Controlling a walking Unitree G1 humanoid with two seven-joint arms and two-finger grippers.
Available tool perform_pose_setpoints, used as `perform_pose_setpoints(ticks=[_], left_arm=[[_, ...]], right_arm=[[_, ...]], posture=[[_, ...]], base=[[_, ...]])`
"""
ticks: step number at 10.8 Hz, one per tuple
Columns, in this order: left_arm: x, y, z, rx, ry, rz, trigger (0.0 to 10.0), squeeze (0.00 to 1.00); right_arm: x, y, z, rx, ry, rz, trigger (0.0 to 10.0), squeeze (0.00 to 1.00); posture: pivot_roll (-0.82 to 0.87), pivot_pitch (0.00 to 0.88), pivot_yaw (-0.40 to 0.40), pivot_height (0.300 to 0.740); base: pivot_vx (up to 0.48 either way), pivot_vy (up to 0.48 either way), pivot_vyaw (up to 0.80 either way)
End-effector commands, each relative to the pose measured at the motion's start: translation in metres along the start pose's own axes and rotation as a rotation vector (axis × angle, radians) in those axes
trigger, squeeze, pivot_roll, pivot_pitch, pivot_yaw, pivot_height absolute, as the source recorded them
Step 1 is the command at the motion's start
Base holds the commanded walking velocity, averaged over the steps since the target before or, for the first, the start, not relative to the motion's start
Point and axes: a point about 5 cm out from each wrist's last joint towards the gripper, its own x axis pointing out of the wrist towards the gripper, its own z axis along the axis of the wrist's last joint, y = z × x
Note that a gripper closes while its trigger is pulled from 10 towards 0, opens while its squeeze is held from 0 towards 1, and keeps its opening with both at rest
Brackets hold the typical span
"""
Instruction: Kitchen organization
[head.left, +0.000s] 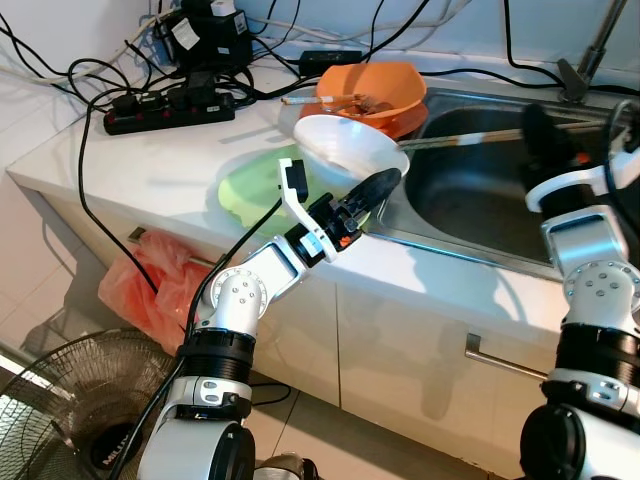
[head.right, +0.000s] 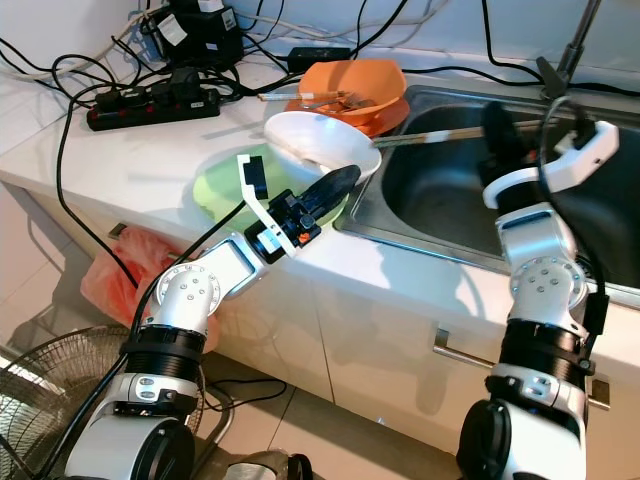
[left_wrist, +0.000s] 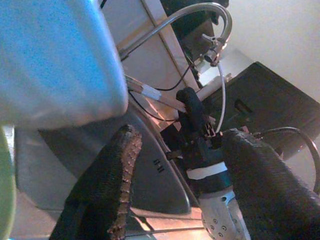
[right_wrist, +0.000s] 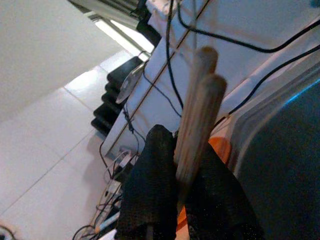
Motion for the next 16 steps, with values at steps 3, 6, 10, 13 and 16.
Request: perform_pose_setpoints(ticks=[3, 6, 10, 13, 16], left_arm=[[-0.004, 0.001, 0.001, 0.024, -0.001, 0.016, 10.0, 1.00], [-0.004, 0.001, 0.001, 0.027, -0.004, 0.022, 10.0, 1.00], [-0.005, 0.001, -0.001, 0.031, -0.001, 0.031, 10.0, 1.00], [-0.006, 0.002, -0.004, 0.028, 0.002, 0.038, 10.0, 1.00], [-0.006, 0.002, -0.005, 0.029, 0.003, 0.041, 10.0, 1.00]], right_arm=[[0.004, -0.006, 0.010, -0.044, -0.040, -0.048, 0.0, 0.00], [0.002, -0.020, 0.006, -0.246, 0.022, -0.118, 0.0, 0.00], [-0.015, -0.064, -0.021, -0.695, 0.300, -0.299, 4.7, 0.00], [-0.018, -0.071, -0.026, -0.755, 0.344, -0.291, 10.0, 1.00], [-0.018, -0.071, -0.029, -0.780, 0.346, -0.284, 10.0, 1.00]], posture=[[0.14, 0.042, 0.106, 0.740], [0.14, 0.044, 0.103, 0.740], [0.14, 0.048, 0.099, 0.740], [0.14, 0.052, 0.097, 0.740], [0.14, 0.049, 0.095, 0.740]], base=[[0.000, 0.000, 0.00], [0.000, 0.000, 0.00], [0.000, 0.000, 0.00], [0.000, 0.000, 0.00], [0.000, 0.000, 0.00]])
